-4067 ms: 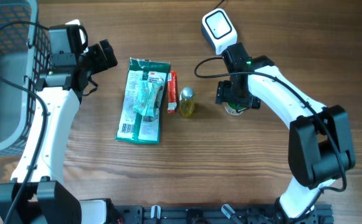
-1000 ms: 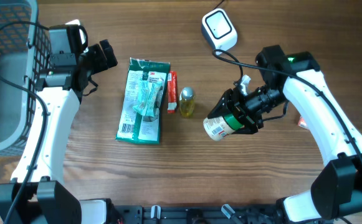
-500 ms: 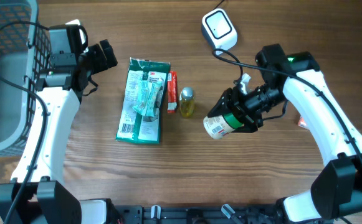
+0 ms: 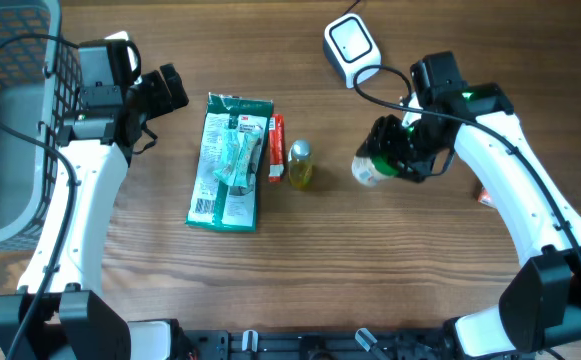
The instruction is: Scan the item barcode
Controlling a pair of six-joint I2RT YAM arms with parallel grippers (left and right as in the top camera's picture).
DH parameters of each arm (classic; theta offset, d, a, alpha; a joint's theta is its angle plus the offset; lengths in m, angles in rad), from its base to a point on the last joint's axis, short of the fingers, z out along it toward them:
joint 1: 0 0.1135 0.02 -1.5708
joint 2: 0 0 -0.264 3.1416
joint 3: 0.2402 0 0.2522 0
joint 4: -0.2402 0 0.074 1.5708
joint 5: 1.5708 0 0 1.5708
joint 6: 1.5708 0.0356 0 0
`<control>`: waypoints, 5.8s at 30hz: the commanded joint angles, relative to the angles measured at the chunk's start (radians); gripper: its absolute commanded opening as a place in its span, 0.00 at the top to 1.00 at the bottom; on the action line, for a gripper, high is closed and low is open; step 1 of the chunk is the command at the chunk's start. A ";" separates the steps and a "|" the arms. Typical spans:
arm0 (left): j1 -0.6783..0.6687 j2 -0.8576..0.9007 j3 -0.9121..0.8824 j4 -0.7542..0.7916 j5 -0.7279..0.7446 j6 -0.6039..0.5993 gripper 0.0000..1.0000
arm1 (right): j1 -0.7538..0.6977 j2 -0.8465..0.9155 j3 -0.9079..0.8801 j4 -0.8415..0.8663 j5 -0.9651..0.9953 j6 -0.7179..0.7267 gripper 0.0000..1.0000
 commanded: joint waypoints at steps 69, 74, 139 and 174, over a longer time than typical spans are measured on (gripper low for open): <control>0.004 0.000 0.006 0.000 -0.010 0.008 0.00 | 0.093 0.427 0.274 1.293 0.653 -0.621 0.89; 0.004 0.000 0.006 0.000 -0.010 0.008 0.00 | 0.065 0.164 0.274 0.958 0.653 -0.529 0.92; 0.004 0.000 0.006 0.000 -0.010 0.008 0.00 | -0.453 0.021 0.156 -0.175 0.269 -0.402 0.01; 0.004 0.000 0.006 0.000 -0.010 0.008 0.00 | 0.440 0.254 0.264 0.120 0.393 0.087 0.18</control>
